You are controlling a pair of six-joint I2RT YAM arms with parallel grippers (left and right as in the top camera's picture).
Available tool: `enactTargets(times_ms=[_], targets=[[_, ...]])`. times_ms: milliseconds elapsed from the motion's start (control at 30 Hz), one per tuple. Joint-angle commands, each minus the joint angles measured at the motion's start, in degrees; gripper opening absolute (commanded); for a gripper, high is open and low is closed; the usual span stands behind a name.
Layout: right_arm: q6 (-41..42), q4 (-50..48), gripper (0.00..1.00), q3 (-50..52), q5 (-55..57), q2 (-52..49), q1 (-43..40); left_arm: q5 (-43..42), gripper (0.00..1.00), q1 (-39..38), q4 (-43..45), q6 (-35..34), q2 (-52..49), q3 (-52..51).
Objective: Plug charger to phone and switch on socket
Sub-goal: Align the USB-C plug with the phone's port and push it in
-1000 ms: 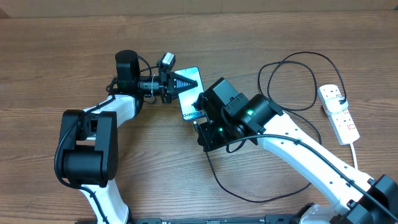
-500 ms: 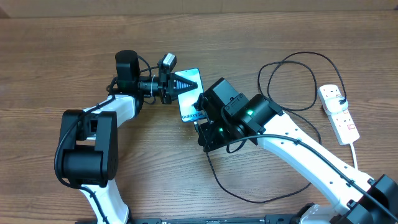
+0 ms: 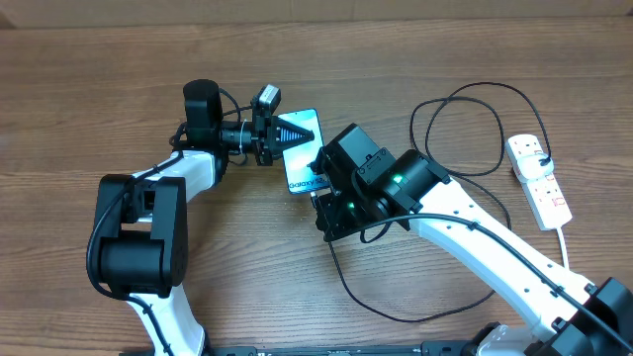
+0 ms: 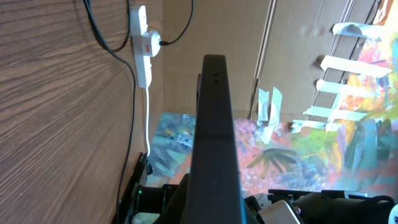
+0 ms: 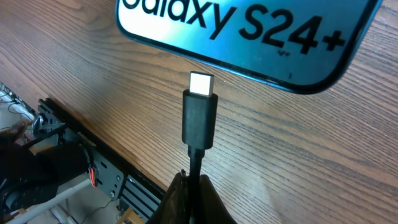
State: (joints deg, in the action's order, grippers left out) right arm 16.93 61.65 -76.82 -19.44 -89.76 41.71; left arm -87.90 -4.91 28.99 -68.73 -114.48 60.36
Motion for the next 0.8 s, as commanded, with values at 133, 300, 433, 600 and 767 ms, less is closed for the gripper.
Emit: enactTargets(times_ms=[133, 300, 433, 600, 767], targets=[[1.1, -0.1, 0.04, -0.4, 0.3, 0.0, 0.2, -1.5, 0.04, -0.4, 0.4, -1.2, 0.1, 0.9], [1.1, -0.4, 0.04, -0.4, 0.3, 0.0, 0.2, -1.0, 0.04, -0.4, 0.4, -1.2, 0.1, 0.9], [1.1, -0.5, 0.04, -0.4, 0.4, -0.1, 0.2, -0.2, 0.04, -0.4, 0.4, -1.2, 0.1, 0.9], [1.1, -0.8, 0.04, -0.4, 0.4, -0.2, 0.2, -0.2, 0.04, -0.4, 0.4, -1.2, 0.1, 0.9], [1.1, -1.0, 0.04, -0.4, 0.4, -0.9, 0.2, -0.2, 0.04, -0.4, 0.4, -1.2, 0.1, 0.9]])
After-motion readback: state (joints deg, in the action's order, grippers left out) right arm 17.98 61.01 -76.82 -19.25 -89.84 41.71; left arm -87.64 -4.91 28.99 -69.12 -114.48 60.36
